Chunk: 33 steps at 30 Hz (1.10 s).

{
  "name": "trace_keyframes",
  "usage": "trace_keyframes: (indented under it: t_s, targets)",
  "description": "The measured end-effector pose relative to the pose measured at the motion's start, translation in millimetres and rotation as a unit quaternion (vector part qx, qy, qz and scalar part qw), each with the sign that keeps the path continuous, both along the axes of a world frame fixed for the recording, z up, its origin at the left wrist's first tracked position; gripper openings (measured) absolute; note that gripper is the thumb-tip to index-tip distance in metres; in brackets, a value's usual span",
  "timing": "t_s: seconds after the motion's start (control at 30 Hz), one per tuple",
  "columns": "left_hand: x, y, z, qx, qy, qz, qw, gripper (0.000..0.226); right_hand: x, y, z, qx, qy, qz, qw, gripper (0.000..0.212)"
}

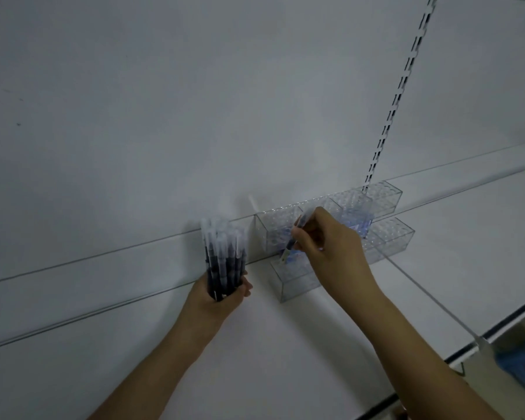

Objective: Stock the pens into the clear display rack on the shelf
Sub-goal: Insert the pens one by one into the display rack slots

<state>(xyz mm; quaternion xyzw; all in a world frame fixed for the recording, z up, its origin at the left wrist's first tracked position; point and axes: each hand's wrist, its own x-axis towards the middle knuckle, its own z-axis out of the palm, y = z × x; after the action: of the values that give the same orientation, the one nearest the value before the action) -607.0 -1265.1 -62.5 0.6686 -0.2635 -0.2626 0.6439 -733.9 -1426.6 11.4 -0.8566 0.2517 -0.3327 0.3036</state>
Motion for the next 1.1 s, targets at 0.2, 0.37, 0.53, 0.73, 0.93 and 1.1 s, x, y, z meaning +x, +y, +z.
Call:
trace_keyframes:
  t_s: [0.2, 0.37, 0.53, 0.73, 0.93, 1.1]
  targets:
    - [-2.2, 1.6, -0.4, 0.028, -0.031, -0.003, 0.999, 0.016, 9.3, -2.5, -6.7, -0.032, 0.088, 0.014, 0.995, 0.020]
    - [-2.1, 2.4, 0.5, 0.033, -0.029, -0.004, 0.999, 0.014, 15.2, -0.6, -17.8, -0.083, 0.149, 0.000, 0.985, 0.025]
    - [-2.2, 3.1, 1.6, 0.017, -0.012, -0.001, 1.000, 0.015, 17.4, 0.0, -21.6, -0.098, 0.154, -0.018, 0.983, 0.026]
    - [-2.0, 4.0, 1.7, 0.018, -0.013, -0.004, 1.000, 0.015, 20.1, 1.7, -28.5, -0.105, 0.149, -0.022, 0.983, 0.023]
    - [-2.3, 4.7, 1.5, 0.019, -0.005, -0.009, 1.000, 0.016, 20.4, 2.7, -34.7, -0.119, 0.131, -0.030, 0.984, 0.023]
    - [-2.6, 5.4, 3.8, 0.013, -0.008, -0.018, 1.000, 0.015, 13.8, 3.3, -37.3, -0.105, 0.107, -0.035, 0.988, 0.022]
